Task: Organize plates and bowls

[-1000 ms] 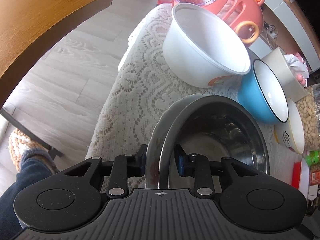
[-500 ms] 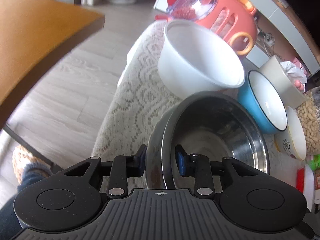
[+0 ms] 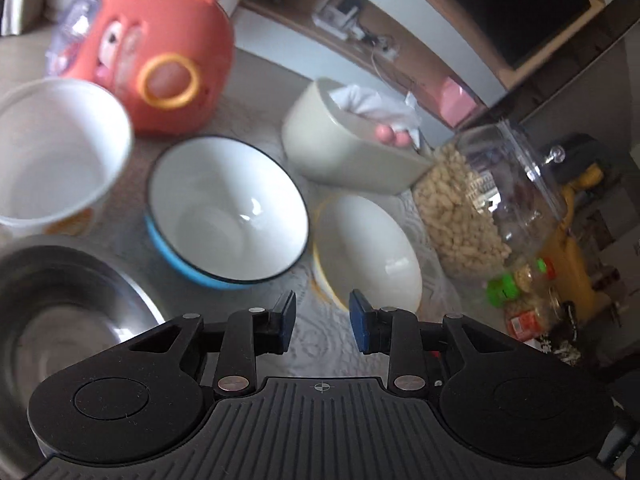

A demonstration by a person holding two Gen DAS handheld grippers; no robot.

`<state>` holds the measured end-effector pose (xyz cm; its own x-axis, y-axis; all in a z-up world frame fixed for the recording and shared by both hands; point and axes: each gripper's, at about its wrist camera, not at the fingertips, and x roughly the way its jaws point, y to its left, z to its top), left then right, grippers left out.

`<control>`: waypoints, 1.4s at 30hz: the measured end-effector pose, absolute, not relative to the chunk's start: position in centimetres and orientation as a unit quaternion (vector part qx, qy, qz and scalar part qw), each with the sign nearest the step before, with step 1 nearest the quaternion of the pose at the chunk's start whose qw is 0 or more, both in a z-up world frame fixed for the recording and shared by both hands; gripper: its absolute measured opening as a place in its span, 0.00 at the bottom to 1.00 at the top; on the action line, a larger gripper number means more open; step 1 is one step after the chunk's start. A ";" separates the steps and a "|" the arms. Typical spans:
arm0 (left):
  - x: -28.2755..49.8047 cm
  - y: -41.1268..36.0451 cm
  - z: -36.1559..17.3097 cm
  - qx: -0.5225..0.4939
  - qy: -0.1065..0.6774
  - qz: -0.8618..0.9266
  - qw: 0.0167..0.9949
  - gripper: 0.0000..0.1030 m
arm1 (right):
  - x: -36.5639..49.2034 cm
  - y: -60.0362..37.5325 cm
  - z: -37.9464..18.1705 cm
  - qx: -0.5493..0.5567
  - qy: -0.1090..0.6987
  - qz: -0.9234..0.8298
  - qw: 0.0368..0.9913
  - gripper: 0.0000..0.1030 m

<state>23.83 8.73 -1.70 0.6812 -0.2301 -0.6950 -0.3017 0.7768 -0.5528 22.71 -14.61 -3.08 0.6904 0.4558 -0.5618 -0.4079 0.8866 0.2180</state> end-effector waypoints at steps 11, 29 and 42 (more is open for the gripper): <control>30.1 6.2 -6.8 -0.310 0.423 0.044 0.850 0.28 | 36.1 -18.1 -6.0 0.146 0.406 0.181 0.884 0.67; 22.0 5.3 -5.8 -0.274 0.473 0.030 0.837 0.27 | 27.9 -15.6 -7.4 0.075 0.421 0.246 0.870 0.29; 19.4 7.7 -6.6 -0.333 0.455 -0.020 0.826 0.24 | 23.1 -17.3 -7.7 0.105 0.446 0.254 0.852 0.33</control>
